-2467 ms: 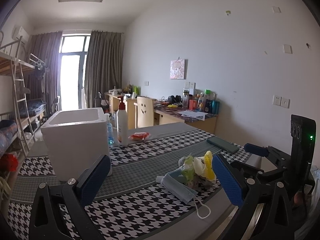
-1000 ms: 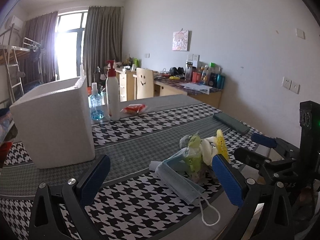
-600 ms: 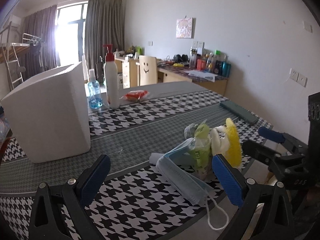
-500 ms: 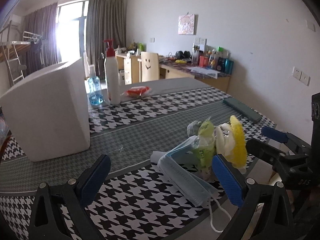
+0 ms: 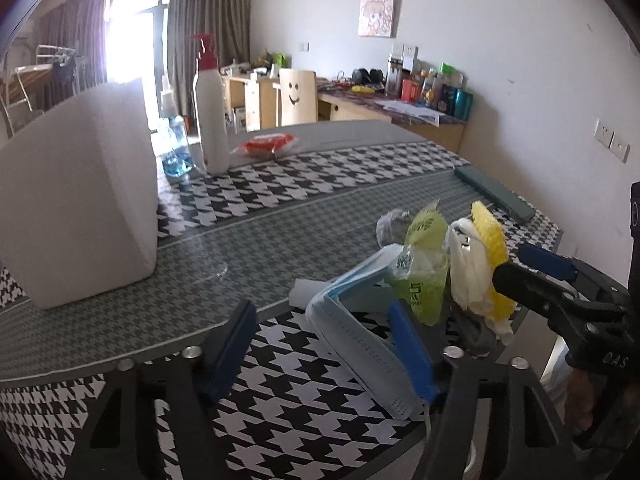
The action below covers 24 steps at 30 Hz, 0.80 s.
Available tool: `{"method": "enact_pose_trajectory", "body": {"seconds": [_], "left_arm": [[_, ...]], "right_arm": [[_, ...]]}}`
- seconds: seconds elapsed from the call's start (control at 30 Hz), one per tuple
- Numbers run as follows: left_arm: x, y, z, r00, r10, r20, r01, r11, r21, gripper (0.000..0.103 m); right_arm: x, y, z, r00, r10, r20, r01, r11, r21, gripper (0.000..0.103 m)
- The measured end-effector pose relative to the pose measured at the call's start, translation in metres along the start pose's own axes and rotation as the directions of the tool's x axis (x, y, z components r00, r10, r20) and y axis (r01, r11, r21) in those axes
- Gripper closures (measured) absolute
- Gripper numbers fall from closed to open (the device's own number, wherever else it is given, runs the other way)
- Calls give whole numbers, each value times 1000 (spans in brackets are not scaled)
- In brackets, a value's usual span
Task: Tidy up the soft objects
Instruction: 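Grasp the blue face mask with the left tool while the right tool grasps the yellow mesh sponge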
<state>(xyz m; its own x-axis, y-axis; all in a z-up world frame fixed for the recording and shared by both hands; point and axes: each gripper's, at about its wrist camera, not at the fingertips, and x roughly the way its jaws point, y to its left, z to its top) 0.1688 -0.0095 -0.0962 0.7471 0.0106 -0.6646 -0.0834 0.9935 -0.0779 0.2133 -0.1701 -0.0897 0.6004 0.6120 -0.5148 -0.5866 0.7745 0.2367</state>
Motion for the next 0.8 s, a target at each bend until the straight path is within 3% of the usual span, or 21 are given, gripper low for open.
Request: {"method": "enact_pose_trajectory", "body": {"seconds": [0.07, 0.3, 0.53, 0.8], "left_arm": [[4, 1, 0, 1000, -8, -19, 8, 1000, -10, 43], [20, 4, -3, 997, -13, -78, 12, 1000, -21, 62], [28, 8, -6, 993, -14, -117, 10, 999, -33, 82], [25, 21, -7, 994, -19, -109, 10, 997, -82, 91]], "right_arm": [[2, -2, -1, 1000, 13, -14, -13, 1000, 8, 24], [10, -9, -4, 998, 34, -51, -32, 999, 39, 38], [14, -13, -6, 996, 37, -77, -34, 998, 43, 60], [17, -16, -4, 995, 23, -98, -18, 999, 51, 87]]}}
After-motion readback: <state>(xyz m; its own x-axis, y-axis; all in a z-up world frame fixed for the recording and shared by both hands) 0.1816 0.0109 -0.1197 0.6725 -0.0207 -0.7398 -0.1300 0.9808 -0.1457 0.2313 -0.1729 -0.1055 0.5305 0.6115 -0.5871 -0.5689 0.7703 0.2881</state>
